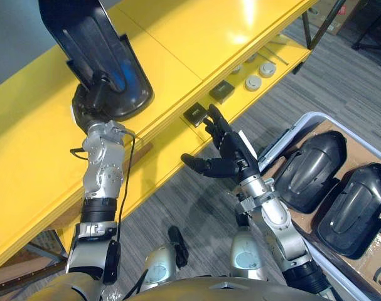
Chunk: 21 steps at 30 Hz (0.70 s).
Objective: Walk over and take three plastic housings, then place them on the shelf
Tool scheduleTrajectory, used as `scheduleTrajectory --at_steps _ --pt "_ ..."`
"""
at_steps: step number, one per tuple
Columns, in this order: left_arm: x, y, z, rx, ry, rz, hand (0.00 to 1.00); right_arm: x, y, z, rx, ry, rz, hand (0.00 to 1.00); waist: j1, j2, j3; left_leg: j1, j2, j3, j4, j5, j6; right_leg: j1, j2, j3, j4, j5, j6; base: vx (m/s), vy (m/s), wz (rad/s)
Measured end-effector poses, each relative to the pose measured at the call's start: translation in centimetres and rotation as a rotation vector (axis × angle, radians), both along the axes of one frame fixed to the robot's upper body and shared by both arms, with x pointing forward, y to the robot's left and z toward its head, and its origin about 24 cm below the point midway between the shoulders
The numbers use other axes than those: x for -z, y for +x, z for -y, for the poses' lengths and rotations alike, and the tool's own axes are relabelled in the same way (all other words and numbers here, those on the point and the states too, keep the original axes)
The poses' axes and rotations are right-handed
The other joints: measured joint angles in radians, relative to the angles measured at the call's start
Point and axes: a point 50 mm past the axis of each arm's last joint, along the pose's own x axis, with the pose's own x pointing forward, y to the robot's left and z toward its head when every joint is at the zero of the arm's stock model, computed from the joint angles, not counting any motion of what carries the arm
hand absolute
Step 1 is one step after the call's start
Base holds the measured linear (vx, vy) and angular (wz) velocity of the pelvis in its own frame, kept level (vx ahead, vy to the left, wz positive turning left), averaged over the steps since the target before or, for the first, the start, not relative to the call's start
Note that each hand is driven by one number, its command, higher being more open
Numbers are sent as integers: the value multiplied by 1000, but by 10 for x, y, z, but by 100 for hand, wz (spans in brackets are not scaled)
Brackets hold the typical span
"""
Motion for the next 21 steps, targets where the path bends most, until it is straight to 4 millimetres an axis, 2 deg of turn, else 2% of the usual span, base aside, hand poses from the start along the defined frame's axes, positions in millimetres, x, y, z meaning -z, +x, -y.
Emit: scheduleTrajectory --at_steps 10,21 --pt "-26 5 -14 -88 32 59 100 -12 7 -1 12 2 43 100 1 -15 58 -38 0 -3 14 6 8 -39 0 7 20 0 1 -38 -5 1" --pt "-42 10 -10 -139 64 77 100 -17 10 -5 29 -1 51 100 15 -35 72 -62 0 -8 14 12 10 -61 0 5 23 3 3 -2 -1 0"
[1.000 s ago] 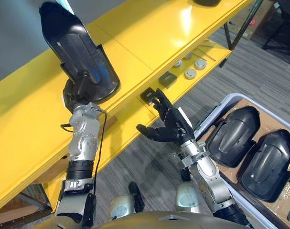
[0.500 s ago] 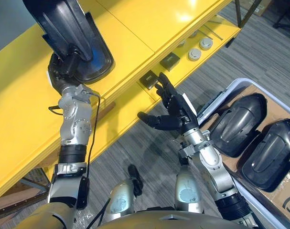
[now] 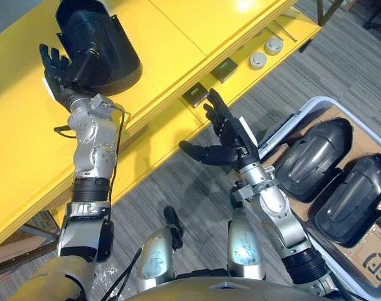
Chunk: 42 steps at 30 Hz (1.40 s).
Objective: Walk over and take three plastic housings, then place them on the shelf
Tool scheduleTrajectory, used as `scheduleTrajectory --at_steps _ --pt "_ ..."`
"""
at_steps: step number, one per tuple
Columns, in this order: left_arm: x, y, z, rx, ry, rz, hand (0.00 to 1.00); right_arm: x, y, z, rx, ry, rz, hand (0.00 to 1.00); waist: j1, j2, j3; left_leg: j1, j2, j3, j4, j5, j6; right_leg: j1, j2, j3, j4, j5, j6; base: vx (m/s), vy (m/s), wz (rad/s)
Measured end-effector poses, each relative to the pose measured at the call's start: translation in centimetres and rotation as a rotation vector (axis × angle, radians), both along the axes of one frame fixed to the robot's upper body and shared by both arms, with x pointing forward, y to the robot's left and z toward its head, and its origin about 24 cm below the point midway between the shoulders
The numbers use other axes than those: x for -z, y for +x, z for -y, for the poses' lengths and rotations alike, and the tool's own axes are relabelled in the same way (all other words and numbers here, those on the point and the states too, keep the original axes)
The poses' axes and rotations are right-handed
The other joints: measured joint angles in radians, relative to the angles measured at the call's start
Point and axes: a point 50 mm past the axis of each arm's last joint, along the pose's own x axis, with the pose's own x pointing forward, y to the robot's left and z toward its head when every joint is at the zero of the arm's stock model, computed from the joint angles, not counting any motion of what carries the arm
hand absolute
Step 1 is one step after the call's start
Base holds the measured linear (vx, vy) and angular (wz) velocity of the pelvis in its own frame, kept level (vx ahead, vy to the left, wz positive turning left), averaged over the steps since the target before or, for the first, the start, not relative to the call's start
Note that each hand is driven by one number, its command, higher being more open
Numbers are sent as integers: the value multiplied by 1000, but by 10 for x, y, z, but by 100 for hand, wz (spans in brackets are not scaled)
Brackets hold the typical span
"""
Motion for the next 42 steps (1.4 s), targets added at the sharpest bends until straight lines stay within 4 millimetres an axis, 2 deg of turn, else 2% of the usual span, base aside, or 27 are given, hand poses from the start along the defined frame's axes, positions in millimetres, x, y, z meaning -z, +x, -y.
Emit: scheduleTrajectory --at_steps 10,17,21,26,31,35,38,41,42 --pt "-7 1 -4 -46 -12 46 100 0 0 1 22 8 -5 100 1 -10 6 11 0 -6 -6 3 -1 15 0 -10 -2 1 0 0 0 0" --pt "4 -11 0 30 44 16 100 12 -9 -9 0 36 -56 100 8 -23 -5 93 -3 -7 -76 24 -12 87 5 -30 -40 0 -2 10 -6 1" --pt "7 -13 3 53 79 -25 100 13 -13 -13 -13 45 -53 100 11 -29 -57 124 -2 -23 -113 34 -20 126 11 -57 -65 2 -4 57 -24 12" --pt "-4 -15 -3 44 199 -17 100 25 -20 -14 15 53 -83 100 15 -24 -184 199 -2 -23 -175 37 -23 190 17 -96 -97 2 -4 77 -12 1" --pt "-17 -20 -5 44 292 36 100 32 -23 -16 22 24 -94 100 22 -4 -233 239 -4 -23 -197 37 -23 224 18 -128 -105 2 -5 16 -3 -2" --pt "-14 -23 -9 9 357 15 100 32 -23 -14 31 2 -87 100 29 9 -255 246 -3 -35 -197 38 -25 243 19 -149 -113 2 -6 -42 -28 6" --pt "5 -39 -20 -30 406 -35 100 30 -21 -11 45 -6 -62 100 36 17 -267 260 -2 -39 -198 38 -26 268 19 -163 -128 5 -10 -52 -27 4" --pt "22 -69 -22 -45 411 -19 100 21 -15 -9 54 -3 -22 100 53 12 -277 257 -1 -55 -198 42 -30 276 21 -183 -129 4 -14 -53 -36 13" --pt "30 -82 -17 -36 385 0 100 17 -14 -8 55 1 -7 100 74 12 -287 255 -1 -60 -198 42 -30 278 21 -188 -130 4 -14 -23 -17 15"
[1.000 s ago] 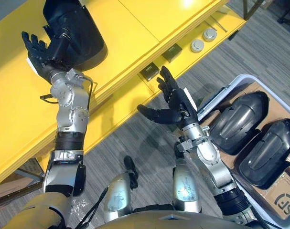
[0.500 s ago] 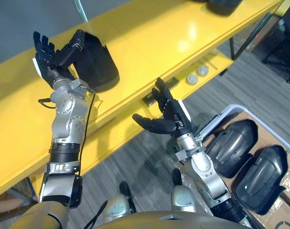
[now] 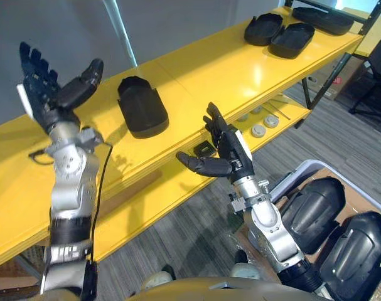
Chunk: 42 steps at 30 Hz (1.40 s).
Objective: Walk over and take three plastic housings, then place them on the shelf
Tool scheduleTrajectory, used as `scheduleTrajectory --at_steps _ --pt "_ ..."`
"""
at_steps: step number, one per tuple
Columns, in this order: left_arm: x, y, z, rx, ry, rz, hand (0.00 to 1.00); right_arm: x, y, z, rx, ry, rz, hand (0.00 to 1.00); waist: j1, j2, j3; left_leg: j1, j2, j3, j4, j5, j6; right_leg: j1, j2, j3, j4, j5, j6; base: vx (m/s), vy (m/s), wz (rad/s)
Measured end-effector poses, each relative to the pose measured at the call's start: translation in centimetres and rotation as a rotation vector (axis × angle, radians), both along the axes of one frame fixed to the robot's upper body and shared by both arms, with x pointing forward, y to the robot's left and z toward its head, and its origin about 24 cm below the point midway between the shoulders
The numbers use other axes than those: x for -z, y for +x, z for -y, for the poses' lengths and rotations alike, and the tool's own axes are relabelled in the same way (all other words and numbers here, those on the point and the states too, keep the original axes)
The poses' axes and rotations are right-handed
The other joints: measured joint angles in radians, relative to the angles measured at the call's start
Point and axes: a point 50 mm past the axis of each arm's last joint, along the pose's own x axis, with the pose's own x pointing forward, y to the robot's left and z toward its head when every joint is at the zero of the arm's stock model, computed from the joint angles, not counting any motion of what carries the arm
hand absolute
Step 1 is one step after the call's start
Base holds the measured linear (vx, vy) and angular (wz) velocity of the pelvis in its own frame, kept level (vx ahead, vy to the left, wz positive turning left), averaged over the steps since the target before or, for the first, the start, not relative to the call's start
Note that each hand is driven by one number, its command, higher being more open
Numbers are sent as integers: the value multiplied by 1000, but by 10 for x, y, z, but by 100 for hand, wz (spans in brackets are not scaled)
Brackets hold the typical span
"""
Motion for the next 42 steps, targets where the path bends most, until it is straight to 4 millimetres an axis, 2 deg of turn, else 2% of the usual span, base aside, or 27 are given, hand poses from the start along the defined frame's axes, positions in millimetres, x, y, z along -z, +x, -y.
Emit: scheduleTrajectory --at_steps 4,5,7,13,16,20,23,26,29,34,37,42 --pt "20 -46 19 34 -89 55 100 -10 7 -8 -58 -23 32 100 45 -14 -25 -11 -1 -51 2 7 -2 28 0 -63 -9 -1 -1 -14 -20 33" --pt "22 -51 21 41 -97 61 100 -11 8 -10 -69 -26 36 100 52 -17 -27 -16 -2 -59 1 9 -3 31 0 -73 -11 -1 -1 -27 -31 39" --pt "25 -66 26 51 -118 83 100 -17 12 -22 -135 -46 47 100 87 -21 -34 -29 -3 -91 -1 20 -3 39 0 -104 -13 -2 -4 -39 -28 39" --pt "38 -76 39 143 -121 74 100 -13 22 -67 -286 -69 -1 100 143 -25 -40 -31 -11 -160 -62 73 -7 56 0 -180 -11 -12 -17 -51 -24 36" --pt "42 -77 50 226 -110 66 100 -5 29 -81 -284 -85 -58 100 165 -26 -40 -30 -14 -190 -93 96 -14 61 0 -217 -10 -16 -21 -64 -15 34" --pt "41 -76 62 320 -90 81 100 2 42 -90 -230 -110 -117 100 191 -27 -39 -33 -15 -210 -111 114 -15 63 0 -242 -9 -19 -26 -38 -9 16" --pt "40 -76 69 363 -90 100 100 9 55 -96 -162 -144 -171 100 193 -26 -36 -36 -15 -222 -111 118 -14 63 0 -251 -4 -19 -26 -19 -5 9" --pt "40 -75 75 401 -91 108 100 15 61 -93 -97 -197 -194 100 201 -24 -31 -40 -15 -228 -111 124 -9 63 0 -259 1 -22 -26 -7 -5 11" --pt "39 -73 81 434 -100 116 100 21 72 -84 43 -210 -233 100 215 -20 -21 -52 -15 -241 -110 129 -9 64 0 -269 5 -23 -26 9 -8 12" --pt "39 -73 87 468 -114 122 100 9 86 -74 219 -227 -197 100 213 -10 -3 -52 -16 -246 -109 129 -9 65 0 -270 7 -23 -26 -5 0 1" --pt "38 -72 92 495 -129 131 100 -1 92 -71 259 -218 -163 100 210 0 15 -50 -15 -245 -107 129 -9 65 -1 -270 12 -24 -27 0 0 0" --pt "39 -72 97 532 -147 135 100 5 93 -69 288 -267 -171 100 208 5 20 -48 -15 -246 -107 130 -9 64 -3 -273 26 -33 -27 -4 -1 2"
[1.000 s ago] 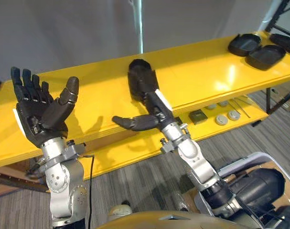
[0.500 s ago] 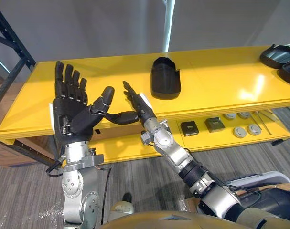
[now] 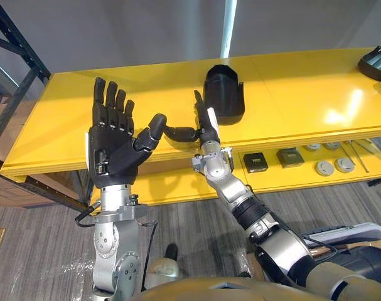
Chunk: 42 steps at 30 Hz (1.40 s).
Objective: Walk over and take three plastic housings, then place them on the shelf
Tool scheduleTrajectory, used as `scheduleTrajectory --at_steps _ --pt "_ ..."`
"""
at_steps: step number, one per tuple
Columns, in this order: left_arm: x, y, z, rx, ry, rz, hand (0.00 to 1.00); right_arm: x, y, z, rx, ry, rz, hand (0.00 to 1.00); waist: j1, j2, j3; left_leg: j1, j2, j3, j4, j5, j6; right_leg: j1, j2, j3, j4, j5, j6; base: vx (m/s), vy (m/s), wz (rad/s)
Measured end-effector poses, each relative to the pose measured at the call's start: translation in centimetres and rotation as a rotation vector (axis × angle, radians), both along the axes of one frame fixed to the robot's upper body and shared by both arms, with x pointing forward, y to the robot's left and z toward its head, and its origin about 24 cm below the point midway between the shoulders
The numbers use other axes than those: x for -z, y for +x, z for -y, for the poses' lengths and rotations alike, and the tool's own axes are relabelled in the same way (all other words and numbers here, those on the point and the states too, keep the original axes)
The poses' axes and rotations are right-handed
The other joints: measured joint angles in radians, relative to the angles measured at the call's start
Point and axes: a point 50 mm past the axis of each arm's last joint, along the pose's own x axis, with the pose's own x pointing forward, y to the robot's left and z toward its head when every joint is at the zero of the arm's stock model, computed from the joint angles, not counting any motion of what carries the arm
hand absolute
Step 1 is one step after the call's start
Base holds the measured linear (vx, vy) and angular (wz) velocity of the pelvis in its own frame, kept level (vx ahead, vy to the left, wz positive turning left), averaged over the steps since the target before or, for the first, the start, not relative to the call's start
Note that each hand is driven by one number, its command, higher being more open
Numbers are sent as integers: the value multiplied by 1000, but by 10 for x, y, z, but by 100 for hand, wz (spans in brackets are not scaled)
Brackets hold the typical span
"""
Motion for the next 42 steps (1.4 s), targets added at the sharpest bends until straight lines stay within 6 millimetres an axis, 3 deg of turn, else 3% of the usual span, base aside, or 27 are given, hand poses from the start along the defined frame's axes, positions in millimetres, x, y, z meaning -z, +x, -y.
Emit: scheduleTrajectory --at_steps 16,35,42 --pt "14 4 8 44 -3 -60 100 6 5 12 103 -7 -35 100 0 6 12 3 -6 0 -4 14 2 -1 -11 -9 17 -3 3 -8 0 0" --pt "14 4 12 65 -5 -61 100 8 6 14 109 -41 -29 100 -24 11 15 4 -5 0 -5 22 3 0 -11 -9 19 -2 3 -2 0 0" --pt "14 4 16 84 -5 -63 100 8 6 15 115 -45 -35 100 -24 26 23 6 -5 -1 -5 25 3 0 -12 -9 24 -2 3 0 0 0"
